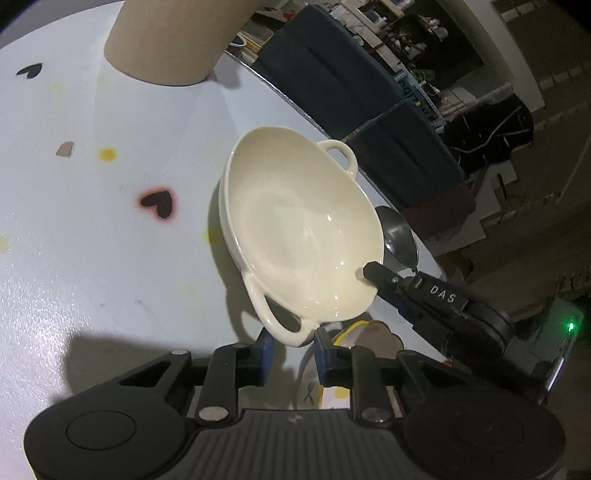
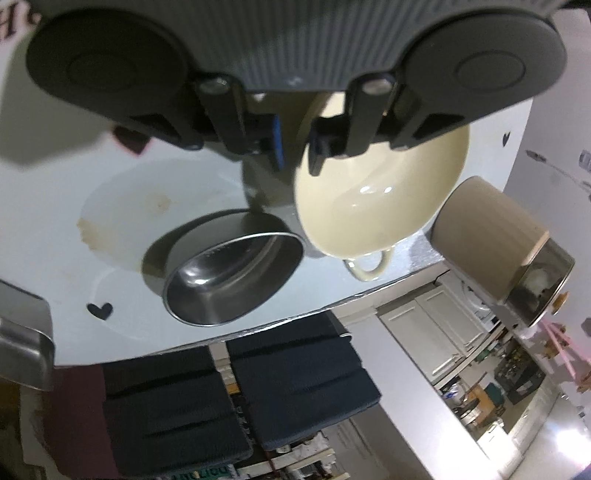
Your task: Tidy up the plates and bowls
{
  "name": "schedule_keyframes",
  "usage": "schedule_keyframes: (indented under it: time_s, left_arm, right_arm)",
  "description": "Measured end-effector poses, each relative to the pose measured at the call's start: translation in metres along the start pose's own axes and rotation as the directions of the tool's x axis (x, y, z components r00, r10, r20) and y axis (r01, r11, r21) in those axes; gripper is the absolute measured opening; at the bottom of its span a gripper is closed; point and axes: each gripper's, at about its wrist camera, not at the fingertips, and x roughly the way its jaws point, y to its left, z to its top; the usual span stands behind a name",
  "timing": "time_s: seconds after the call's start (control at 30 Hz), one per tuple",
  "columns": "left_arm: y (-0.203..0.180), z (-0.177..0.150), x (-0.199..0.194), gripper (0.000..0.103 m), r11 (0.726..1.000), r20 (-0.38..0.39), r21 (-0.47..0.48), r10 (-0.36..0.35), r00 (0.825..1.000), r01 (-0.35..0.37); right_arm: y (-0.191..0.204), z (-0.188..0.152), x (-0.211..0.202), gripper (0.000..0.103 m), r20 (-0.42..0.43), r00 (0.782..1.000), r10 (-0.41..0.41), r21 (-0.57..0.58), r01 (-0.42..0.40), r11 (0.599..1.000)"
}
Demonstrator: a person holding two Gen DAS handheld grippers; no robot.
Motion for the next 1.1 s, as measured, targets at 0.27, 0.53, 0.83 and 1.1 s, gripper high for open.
schedule_keyframes:
  time_s: [0.27, 0.53, 0.83, 1.1]
  left_arm:
    - [0.021, 0.011, -0.017, 0.02, 0.999, 0.09, -0.029, 0.029, 0.996, -0.027]
    - [0.037, 0.024, -0.032, 0.018, 0.995, 0.172, -0.079, 0.074, 0.982, -0.061]
    - [0.045, 0.048, -0.038, 0.016, 0.989, 0.27, -0.104, 0.133, 0.954, -0.108]
    - [0.048, 0.061, -0.034, 0.017, 0.987, 0.318, -0.062, 0.16, 0.935, -0.148]
  right_arm:
    - [0.018, -0.009, -0.007, 0.016, -0.024, 0.999, -0.038, -0.052, 0.037, 0.998]
    - [0.039, -0.027, -0.009, 0.02, -0.059, 0.998, -0.006, -0.078, 0.001, 0.997]
    - [0.08, -0.042, -0.014, 0.0, -0.136, 0.988, 0.076, -0.178, -0.1, 0.979]
    - [0.064, -0.013, -0.028, 0.008, 0.032, 0.997, 0.07, -0.172, -0.064, 0.983]
